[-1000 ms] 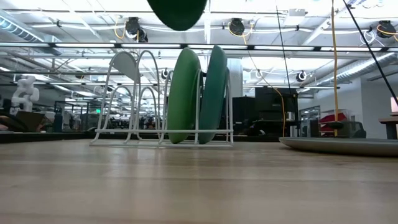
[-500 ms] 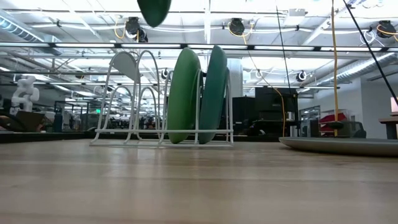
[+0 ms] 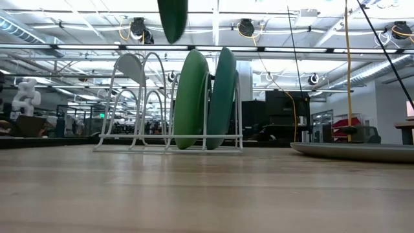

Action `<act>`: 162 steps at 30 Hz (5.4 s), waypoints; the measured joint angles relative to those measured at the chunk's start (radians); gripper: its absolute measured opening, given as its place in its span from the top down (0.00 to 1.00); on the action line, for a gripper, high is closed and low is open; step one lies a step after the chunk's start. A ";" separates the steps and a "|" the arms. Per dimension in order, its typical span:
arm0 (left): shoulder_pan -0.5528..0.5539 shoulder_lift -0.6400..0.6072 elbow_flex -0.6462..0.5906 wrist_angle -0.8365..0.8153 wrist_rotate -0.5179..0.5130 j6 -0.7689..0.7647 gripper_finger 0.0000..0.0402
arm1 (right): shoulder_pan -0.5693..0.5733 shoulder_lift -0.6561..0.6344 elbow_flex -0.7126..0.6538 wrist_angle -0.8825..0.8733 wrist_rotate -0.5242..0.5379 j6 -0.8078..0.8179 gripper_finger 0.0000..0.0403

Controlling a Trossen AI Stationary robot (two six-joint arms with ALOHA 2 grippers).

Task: Sort dishes
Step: Put the dark green plate into the dish rack, then put the gray plate into the dish rack

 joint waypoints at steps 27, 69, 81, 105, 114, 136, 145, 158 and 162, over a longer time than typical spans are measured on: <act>0.443 0.181 -0.001 -0.214 0.548 0.246 0.97 | -0.032 0.000 0.000 -0.188 -0.029 0.180 0.55; 0.443 0.479 -0.002 -0.282 0.584 0.168 0.89 | -0.145 0.000 0.000 -0.014 -0.234 -0.013 0.55; 0.439 0.479 -0.002 -0.254 0.530 -0.044 0.87 | -0.145 0.000 0.000 -0.033 -0.234 0.007 0.55; 0.440 0.478 -0.002 -0.216 0.517 -0.232 0.64 | -0.144 0.000 0.000 -0.035 -0.233 0.028 0.55; 0.439 0.468 -0.001 -0.216 0.504 -0.260 0.63 | -0.144 0.000 0.000 -0.035 -0.233 0.028 0.55; 0.368 0.328 0.000 -0.307 0.323 -0.309 0.63 | -0.140 0.000 0.000 -0.043 -0.233 0.025 0.55; 0.284 0.233 0.000 -0.269 0.306 -0.478 0.63 | -0.128 -0.006 0.000 -0.163 -0.231 0.096 0.55; 0.004 0.047 0.000 0.015 0.084 -0.811 0.63 | -0.093 -0.067 0.001 -0.974 -0.477 0.870 0.55; -0.086 0.017 0.000 0.058 0.059 -0.881 0.63 | -0.059 -0.067 -0.042 -1.061 -0.588 1.038 0.55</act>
